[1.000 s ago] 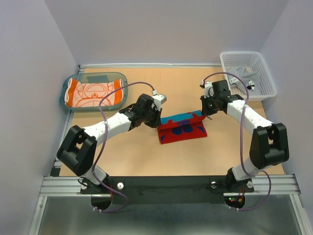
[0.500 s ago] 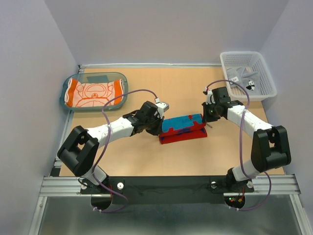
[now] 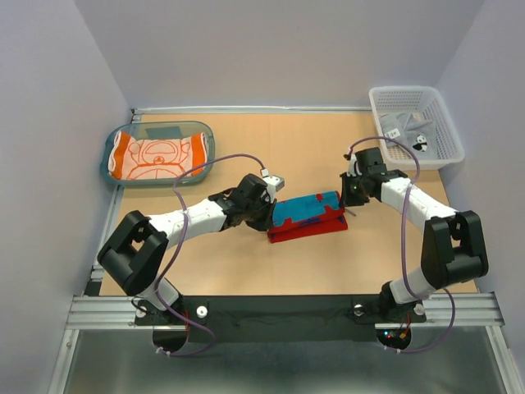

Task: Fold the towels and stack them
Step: Fold the towel

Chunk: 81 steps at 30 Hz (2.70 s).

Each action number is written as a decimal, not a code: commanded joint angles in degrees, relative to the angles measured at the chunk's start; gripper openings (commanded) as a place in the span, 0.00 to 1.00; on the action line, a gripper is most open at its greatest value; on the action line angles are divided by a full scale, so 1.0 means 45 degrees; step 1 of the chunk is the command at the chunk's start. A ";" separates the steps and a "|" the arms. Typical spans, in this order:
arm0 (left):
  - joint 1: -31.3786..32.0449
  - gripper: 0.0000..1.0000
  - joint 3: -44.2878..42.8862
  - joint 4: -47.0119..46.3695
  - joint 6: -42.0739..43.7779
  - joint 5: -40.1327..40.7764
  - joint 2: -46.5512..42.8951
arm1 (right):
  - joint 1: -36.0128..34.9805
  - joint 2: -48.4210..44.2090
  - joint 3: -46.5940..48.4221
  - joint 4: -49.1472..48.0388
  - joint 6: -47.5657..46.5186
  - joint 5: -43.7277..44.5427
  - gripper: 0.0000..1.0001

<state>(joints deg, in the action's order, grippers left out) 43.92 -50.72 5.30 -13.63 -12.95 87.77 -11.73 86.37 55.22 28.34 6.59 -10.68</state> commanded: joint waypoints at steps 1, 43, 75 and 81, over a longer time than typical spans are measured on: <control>0.0083 0.00 0.0119 -0.0182 -0.0194 0.0221 -0.0128 | -0.0031 -0.0579 -0.0279 -0.0223 0.0313 0.0146 0.04; 0.1000 0.60 -0.2537 0.1029 -0.3338 0.1861 -0.0503 | -0.0031 -0.2748 -0.1156 -0.1526 0.3788 -0.1771 0.33; 0.1177 0.31 0.1388 -0.0514 -0.5644 0.2545 0.0828 | 0.0008 -0.4759 -0.4556 -0.3093 0.6366 -0.0205 0.39; 0.1158 0.31 0.1563 -0.0494 -0.5857 0.2643 0.0907 | 0.0008 -0.3941 -0.5940 -0.4128 0.7030 0.0282 0.31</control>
<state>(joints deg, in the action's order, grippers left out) 49.06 -46.17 -0.75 -39.55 -3.64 92.51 -11.73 66.65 31.59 14.15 35.70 -10.13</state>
